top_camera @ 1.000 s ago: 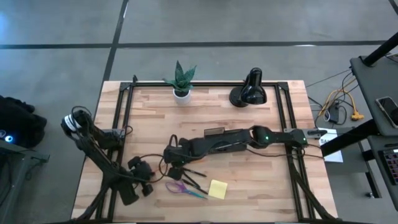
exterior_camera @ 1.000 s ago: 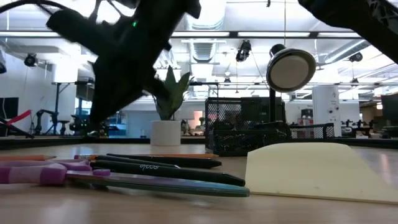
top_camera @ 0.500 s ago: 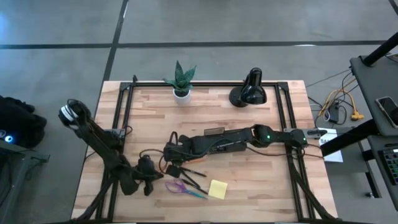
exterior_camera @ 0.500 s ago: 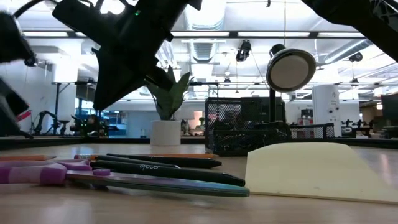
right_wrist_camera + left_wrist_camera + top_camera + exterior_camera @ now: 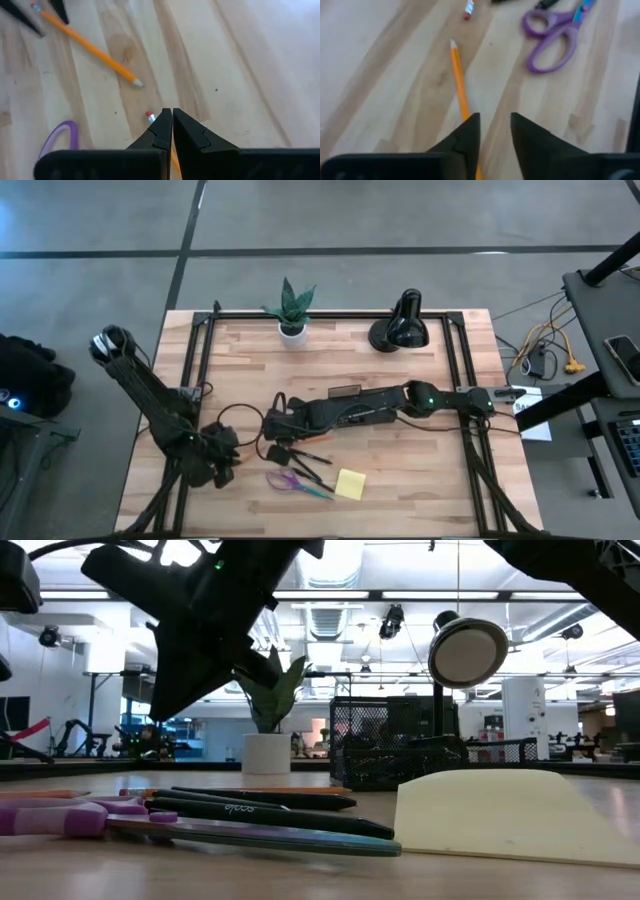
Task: Pick and place office supplies into organizer
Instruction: Put the left orange pencil into the black desk organizer
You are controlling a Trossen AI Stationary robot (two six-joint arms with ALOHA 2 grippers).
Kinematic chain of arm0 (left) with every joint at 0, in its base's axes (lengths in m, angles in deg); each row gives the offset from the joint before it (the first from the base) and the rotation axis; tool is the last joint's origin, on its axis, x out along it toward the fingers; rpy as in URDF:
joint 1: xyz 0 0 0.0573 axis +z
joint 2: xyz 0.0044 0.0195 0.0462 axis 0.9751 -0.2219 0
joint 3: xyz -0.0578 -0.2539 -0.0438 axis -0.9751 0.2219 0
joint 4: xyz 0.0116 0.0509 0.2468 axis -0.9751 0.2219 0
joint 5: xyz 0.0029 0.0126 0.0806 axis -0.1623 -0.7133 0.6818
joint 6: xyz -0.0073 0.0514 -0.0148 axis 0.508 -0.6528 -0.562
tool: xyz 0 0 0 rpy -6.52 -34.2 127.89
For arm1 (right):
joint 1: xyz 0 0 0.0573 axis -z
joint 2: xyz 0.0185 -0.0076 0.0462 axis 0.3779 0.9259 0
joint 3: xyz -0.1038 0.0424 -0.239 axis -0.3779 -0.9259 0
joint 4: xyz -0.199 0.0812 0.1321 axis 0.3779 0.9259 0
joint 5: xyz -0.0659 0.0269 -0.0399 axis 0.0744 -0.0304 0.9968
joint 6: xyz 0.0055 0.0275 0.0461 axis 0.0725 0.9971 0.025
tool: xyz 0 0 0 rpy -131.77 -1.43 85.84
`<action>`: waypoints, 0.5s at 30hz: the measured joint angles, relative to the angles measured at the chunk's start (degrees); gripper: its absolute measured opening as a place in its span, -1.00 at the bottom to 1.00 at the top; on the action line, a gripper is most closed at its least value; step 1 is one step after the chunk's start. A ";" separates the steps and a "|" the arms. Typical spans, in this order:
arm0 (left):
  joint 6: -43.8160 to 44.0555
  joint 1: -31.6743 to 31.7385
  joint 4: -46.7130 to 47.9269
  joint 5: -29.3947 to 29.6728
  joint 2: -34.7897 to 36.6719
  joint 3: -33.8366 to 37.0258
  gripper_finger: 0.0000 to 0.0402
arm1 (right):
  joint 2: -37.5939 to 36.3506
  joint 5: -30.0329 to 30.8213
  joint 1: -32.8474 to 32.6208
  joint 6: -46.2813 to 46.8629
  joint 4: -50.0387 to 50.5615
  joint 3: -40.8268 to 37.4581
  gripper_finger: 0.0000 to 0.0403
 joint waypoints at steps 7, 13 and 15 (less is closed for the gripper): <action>0.54 -1.91 0.16 -5.35 -4.97 0.81 -0.35 | 0.00 2.48 0.02 -1.75 -0.38 -0.05 -0.96; 0.84 -2.82 0.05 -6.39 -9.81 0.41 -0.35 | 0.00 3.05 0.03 -4.74 -1.71 -0.07 -0.96; 0.86 -2.83 -0.12 -6.47 -10.92 0.37 -0.35 | 0.00 3.05 0.02 -4.74 -1.73 -0.07 -0.96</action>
